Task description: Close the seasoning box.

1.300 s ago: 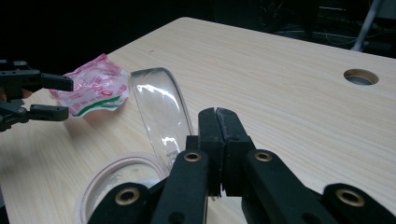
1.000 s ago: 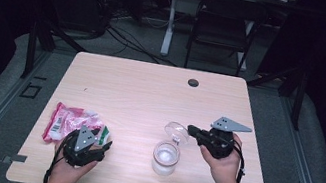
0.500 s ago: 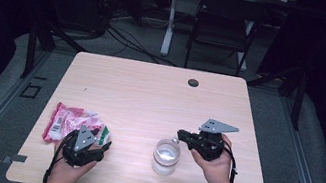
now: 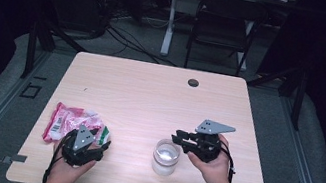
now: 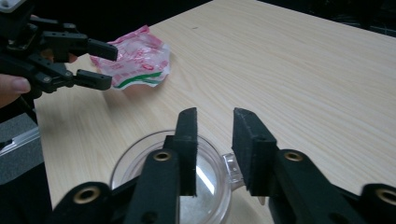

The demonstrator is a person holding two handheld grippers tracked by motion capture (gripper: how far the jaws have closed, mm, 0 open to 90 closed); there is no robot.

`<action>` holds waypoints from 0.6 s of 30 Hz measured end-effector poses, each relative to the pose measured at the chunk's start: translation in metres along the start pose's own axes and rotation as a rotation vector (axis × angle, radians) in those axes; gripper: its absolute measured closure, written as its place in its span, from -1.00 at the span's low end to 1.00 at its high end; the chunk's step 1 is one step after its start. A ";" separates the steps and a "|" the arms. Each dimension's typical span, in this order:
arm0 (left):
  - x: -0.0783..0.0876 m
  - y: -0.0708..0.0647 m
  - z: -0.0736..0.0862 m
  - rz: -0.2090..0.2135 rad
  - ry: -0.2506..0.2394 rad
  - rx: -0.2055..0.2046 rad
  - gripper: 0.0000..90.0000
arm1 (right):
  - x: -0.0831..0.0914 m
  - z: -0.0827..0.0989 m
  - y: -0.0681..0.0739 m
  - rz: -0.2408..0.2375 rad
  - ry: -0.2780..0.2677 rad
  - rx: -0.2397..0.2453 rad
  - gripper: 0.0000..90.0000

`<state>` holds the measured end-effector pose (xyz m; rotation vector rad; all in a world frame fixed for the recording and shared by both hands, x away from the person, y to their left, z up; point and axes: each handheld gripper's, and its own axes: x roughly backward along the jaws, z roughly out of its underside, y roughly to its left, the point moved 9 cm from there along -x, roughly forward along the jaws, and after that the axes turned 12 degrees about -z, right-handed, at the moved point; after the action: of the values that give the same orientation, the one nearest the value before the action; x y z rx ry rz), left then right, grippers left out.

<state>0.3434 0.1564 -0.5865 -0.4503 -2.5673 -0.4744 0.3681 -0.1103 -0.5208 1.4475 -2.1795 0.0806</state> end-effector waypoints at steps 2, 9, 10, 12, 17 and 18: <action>0.000 0.001 0.000 -0.003 0.004 0.000 -0.14 | -0.001 -0.003 0.004 -0.017 -0.003 0.009 0.41; 0.001 0.002 -0.001 -0.001 0.000 0.018 -0.14 | -0.003 -0.011 0.017 -0.015 0.010 0.059 0.11; 0.001 0.002 -0.001 -0.001 0.000 0.023 -0.14 | -0.003 -0.012 0.017 -0.007 0.015 0.062 0.07; 0.001 0.003 -0.001 0.001 0.006 0.022 -0.14 | -0.003 -0.015 0.018 0.010 0.019 0.059 0.00; 0.001 0.005 -0.002 -0.002 -0.003 0.033 -0.14 | -0.002 -0.019 0.013 0.057 0.019 0.033 -0.10; 0.001 0.006 -0.002 0.000 -0.002 0.036 -0.14 | -0.001 -0.018 0.011 0.077 0.020 0.027 -0.12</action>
<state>0.3456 0.1613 -0.5829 -0.4388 -2.5730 -0.4275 0.3659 -0.0990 -0.5034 1.3718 -2.2254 0.1519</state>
